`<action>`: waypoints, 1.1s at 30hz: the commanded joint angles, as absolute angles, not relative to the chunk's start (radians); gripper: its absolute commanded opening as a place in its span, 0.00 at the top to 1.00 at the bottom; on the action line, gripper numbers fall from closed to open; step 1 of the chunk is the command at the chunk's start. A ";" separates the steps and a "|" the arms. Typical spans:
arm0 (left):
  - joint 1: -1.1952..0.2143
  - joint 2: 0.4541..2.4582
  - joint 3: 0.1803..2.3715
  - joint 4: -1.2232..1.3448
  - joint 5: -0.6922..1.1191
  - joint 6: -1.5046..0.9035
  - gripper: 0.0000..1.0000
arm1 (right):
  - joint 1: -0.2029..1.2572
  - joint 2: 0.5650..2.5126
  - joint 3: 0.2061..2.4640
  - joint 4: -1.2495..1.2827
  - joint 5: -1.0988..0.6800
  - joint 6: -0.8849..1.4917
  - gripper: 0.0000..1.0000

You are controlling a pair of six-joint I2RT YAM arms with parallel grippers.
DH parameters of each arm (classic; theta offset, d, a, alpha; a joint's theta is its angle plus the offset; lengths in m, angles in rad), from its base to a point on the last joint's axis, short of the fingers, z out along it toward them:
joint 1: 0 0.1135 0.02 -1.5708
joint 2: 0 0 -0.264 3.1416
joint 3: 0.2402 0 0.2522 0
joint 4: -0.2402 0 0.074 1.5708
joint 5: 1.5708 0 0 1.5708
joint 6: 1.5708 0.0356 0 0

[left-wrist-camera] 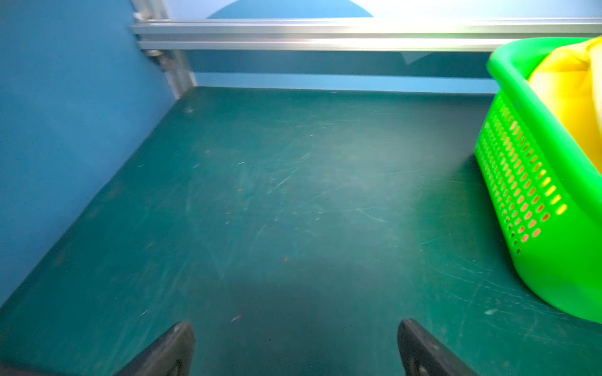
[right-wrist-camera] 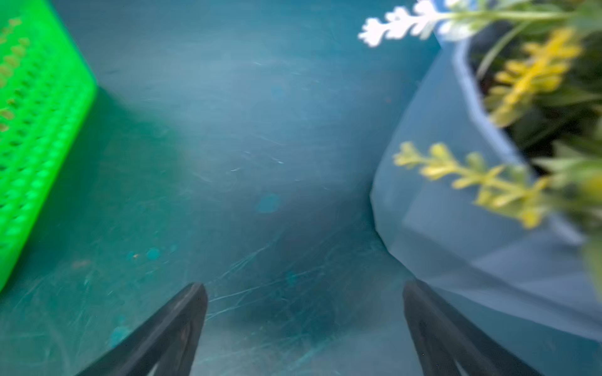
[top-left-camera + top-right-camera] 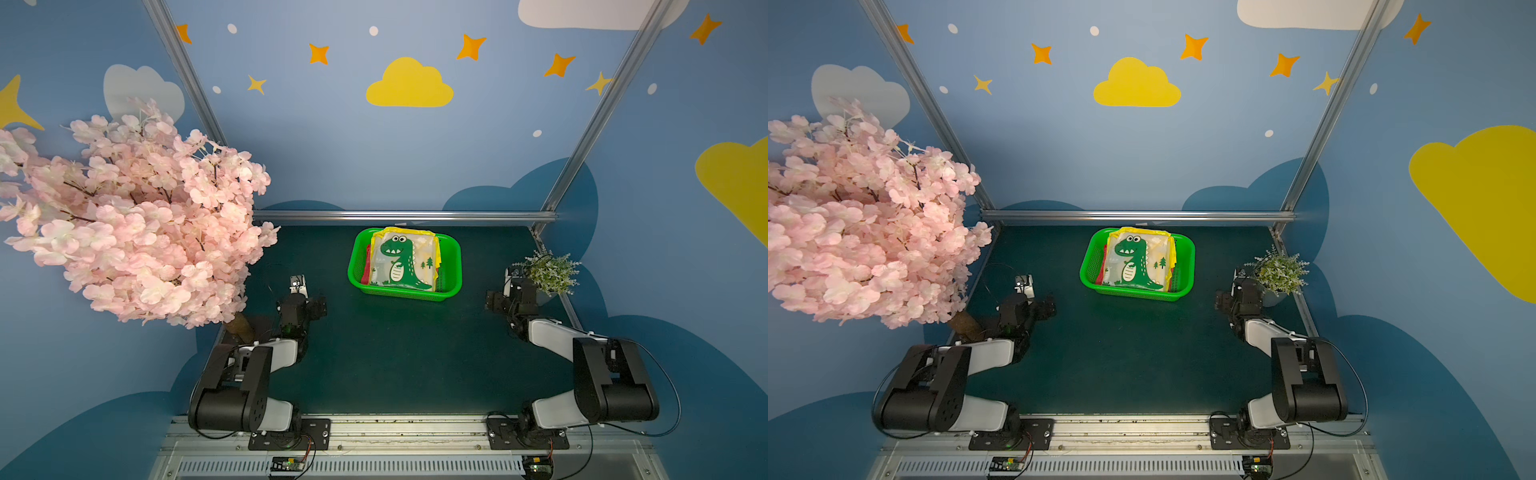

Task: Put the folded raincoat in the basket
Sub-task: Reset both arms

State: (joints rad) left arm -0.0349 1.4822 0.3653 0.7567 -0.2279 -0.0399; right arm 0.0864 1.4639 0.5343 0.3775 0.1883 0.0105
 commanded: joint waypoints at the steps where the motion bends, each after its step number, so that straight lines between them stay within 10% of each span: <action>1: -0.021 1.557 0.378 0.885 -0.124 -0.001 0.00 | 0.069 1.485 0.459 0.638 0.064 -0.045 0.02; 33: 0.041 1.539 0.402 0.809 0.023 -0.020 0.00 | 0.056 1.476 0.468 0.603 0.033 -0.046 0.02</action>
